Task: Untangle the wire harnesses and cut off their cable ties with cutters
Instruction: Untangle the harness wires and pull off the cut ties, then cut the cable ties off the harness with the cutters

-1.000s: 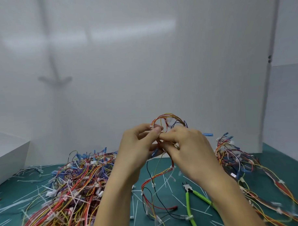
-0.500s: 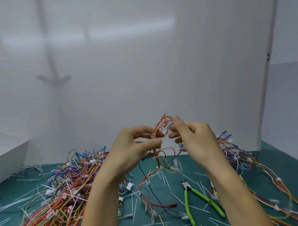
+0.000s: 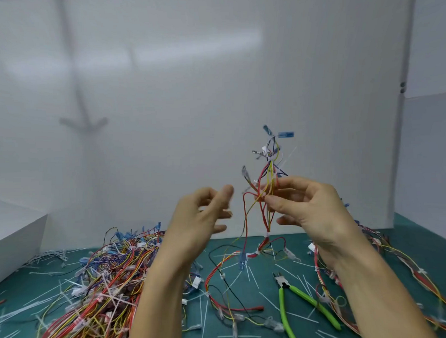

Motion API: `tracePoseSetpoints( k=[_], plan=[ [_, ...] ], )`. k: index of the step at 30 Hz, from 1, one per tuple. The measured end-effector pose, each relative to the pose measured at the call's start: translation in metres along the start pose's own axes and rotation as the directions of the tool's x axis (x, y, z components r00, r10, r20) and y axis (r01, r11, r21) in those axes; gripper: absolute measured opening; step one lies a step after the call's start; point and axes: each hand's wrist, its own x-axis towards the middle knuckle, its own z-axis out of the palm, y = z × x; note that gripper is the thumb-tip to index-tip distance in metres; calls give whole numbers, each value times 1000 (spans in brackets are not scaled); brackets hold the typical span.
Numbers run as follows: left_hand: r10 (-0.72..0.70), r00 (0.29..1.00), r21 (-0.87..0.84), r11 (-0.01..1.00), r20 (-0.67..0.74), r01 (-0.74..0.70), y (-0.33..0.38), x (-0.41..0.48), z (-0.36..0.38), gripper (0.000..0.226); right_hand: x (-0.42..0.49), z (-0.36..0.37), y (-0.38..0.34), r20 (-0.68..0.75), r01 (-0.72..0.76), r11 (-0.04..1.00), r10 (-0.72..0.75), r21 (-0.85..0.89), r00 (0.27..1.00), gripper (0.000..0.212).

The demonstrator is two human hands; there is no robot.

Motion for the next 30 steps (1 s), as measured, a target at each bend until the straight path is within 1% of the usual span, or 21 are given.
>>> tracePoseSetpoints(
  k=[1,2,3,5,8,9,11,13,15,17,18,19,20,21,22,23,24,25,27,29,30],
  plan=[
    [4,997,-21,1000,-82,-5,0,1,0,56,-1,-1,-1,36,12,1000,-11,-29,999,17],
    [15,992,-18,1000,-124,-18,0,2,1,57,-1,-1,-2,72,23,998,-19,-54,997,19],
    [31,991,-1,1000,-131,-32,1,2,1,56,-2,-1,-3,110,35,996,-26,-77,994,19],
    [54,994,3,999,-96,-54,3,1,2,55,-3,1,-4,199,55,992,-30,-117,980,19],
    [30,1000,-93,995,-9,-31,7,-1,8,45,-5,6,-2,319,70,980,-7,-188,948,16],
    [27,1000,-131,991,5,-26,9,-2,9,42,-5,9,-1,344,83,970,0,-227,939,16],
    [28,1000,-183,983,-14,-30,10,-2,11,37,-4,12,2,371,112,942,15,-317,929,17],
    [15,1000,-210,978,-26,-20,8,-1,10,27,-2,11,5,375,108,929,36,-355,926,16],
    [7,999,-189,982,-31,-12,5,0,7,22,0,7,8,342,53,940,69,-337,937,16],
    [30,999,-122,992,-45,-35,2,1,6,19,5,0,17,235,-25,939,112,-343,966,16],
    [40,998,-109,993,-51,-46,0,1,6,19,8,-3,25,146,-64,913,133,-403,980,15],
    [45,997,-109,993,-55,-51,0,1,5,18,12,-7,35,57,-95,840,148,-535,987,12],
    [45,998,-109,993,-52,-50,0,1,5,17,15,-10,46,5,-113,701,164,-704,986,9],
    [40,998,-100,994,-43,-45,0,1,5,16,18,-13,58,-15,-120,524,200,-843,980,9],
    [35,999,-88,995,-32,-37,0,1,6,15,18,-14,71,-20,-115,354,260,-928,965,10],
    [27,999,-83,996,-23,-29,-1,0,6,15,17,-14,82,-26,-107,223,338,-969,941,10],
    [20,1000,-85,996,-19,-22,-1,-1,6,16,15,-14,92,-34,-99,136,416,-986,909,10],
    [16,1000,-88,996,-16,-17,-1,-1,6,18,13,-14,100,-47,-93,75,473,-993,880,13],
    [10,1000,-92,996,-8,-11,0,-1,6,21,10,-16,117,-72,-80,-7,536,-997,841,29],
    [11,1000,-115,993,6,-11,1,-1,5,25,8,-18,129,-91,-74,-53,543,-996,835,34],
    [13,1000,-133,991,10,-11,1,0,5,26,8,-19,133,-88,-66,-59,541,-996,836,33]
  ],
)
